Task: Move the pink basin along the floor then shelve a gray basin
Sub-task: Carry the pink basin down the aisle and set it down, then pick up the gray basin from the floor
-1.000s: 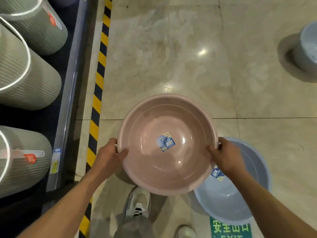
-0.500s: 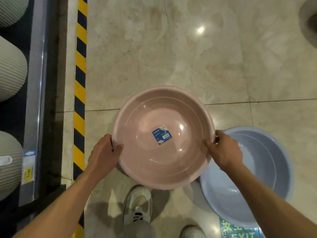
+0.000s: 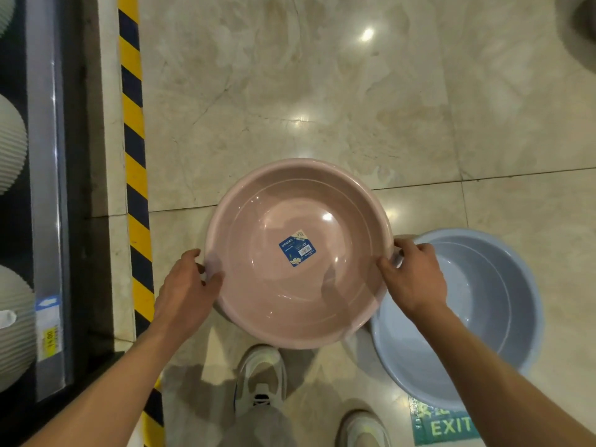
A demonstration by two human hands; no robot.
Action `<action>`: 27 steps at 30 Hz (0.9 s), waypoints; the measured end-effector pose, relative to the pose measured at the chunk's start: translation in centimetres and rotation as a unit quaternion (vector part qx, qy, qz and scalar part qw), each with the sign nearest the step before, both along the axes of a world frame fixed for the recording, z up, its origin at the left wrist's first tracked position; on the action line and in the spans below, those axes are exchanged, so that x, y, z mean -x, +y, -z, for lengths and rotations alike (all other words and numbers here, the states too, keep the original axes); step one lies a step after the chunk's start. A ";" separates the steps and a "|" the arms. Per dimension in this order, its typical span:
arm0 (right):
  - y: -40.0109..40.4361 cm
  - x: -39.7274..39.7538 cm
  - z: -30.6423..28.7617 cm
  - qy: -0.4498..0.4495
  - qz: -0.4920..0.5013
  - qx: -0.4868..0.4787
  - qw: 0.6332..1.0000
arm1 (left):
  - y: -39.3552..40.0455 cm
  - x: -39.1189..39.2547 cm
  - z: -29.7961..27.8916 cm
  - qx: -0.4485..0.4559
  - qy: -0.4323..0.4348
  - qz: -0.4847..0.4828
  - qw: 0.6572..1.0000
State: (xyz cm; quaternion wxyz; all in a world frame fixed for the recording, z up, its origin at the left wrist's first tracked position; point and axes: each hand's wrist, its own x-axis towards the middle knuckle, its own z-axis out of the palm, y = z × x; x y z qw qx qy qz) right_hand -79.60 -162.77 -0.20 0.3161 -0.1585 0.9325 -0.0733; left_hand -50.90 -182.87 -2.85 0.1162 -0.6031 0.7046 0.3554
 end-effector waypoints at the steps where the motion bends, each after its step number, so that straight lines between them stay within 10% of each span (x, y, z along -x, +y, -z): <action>1: 0.4 0.1 -0.5 -0.004 0.012 0.005 1.000 | 0.0 0.3 -0.8 0.017 -0.012 0.002 1.000; 14: 18.3 4.4 -8.0 0.019 0.203 0.008 0.979 | 13.2 14.4 -7.9 -0.037 0.162 0.215 0.962; 27: 30.7 2.3 0.7 -0.030 0.311 -0.045 0.949 | 16.0 28.6 -1.2 0.149 -0.042 0.529 0.834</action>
